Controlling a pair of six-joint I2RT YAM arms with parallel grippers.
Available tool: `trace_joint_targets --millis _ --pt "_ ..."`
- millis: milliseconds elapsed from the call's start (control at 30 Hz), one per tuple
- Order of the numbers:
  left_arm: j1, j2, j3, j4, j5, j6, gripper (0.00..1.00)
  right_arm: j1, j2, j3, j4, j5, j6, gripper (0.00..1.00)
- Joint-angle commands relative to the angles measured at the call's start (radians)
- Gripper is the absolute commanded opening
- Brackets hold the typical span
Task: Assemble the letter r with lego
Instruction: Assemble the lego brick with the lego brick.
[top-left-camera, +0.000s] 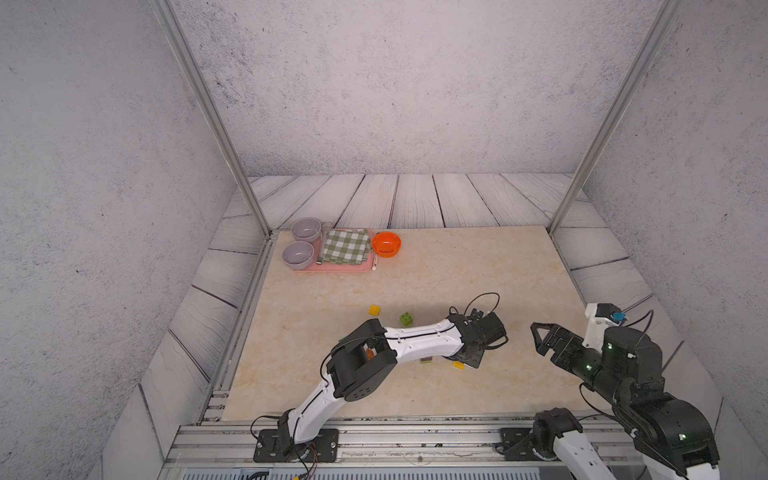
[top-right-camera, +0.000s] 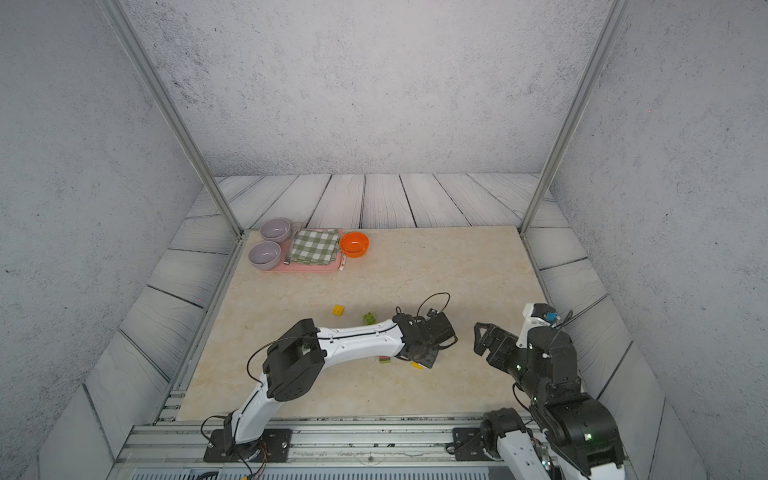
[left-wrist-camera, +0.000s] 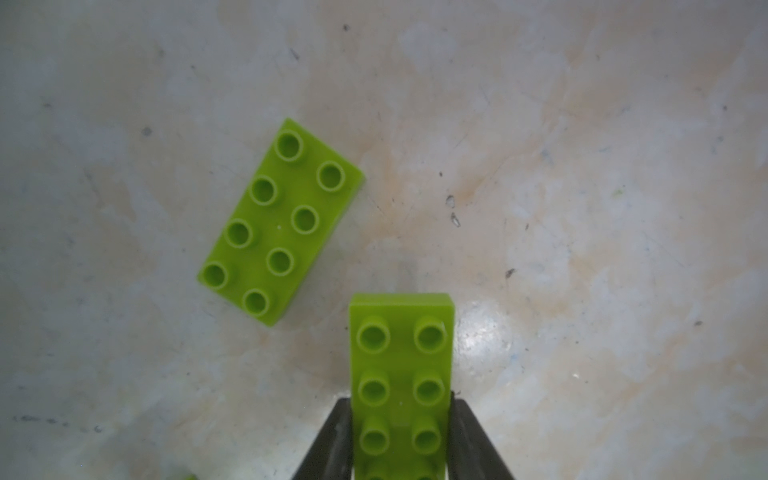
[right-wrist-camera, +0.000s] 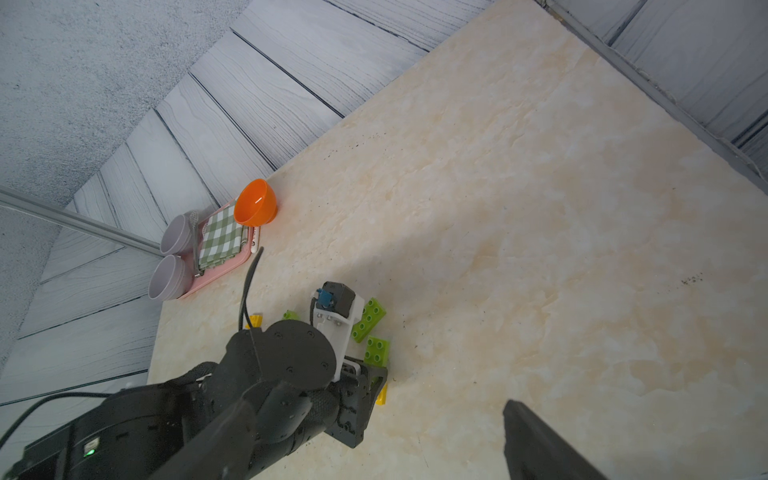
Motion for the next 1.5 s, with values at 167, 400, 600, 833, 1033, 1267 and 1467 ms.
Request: trace_joint_targets --millis 167,400,600,833,1033,1267,1467 --pt "0.006 -0.024 -0.042 0.014 -0.011 -0.027 0.0 -0.002 0.003 -0.021 0.016 -0.021 0.007 0.96" --pt "0.006 -0.003 -0.066 0.042 -0.004 -0.061 0.0 -0.002 0.001 -0.02 0.01 -0.016 0.005 0.96" --pt "0.005 -0.009 -0.128 0.068 -0.023 -0.087 0.0 -0.003 0.001 -0.03 0.012 -0.019 0.008 0.96" --pt "0.005 0.028 -0.111 0.015 -0.026 -0.077 0.0 -0.003 -0.009 -0.039 0.017 -0.029 0.017 0.96" --pt "-0.006 0.077 -0.053 -0.036 -0.013 -0.057 0.0 -0.003 -0.02 -0.05 0.01 -0.026 0.018 0.96" --pt "-0.006 0.064 -0.118 0.012 0.002 -0.102 0.0 -0.003 -0.025 -0.053 0.01 -0.03 0.017 0.96" --pt "-0.003 0.055 -0.143 0.027 0.007 -0.125 0.0 -0.003 -0.024 -0.055 0.006 -0.03 0.015 0.96"
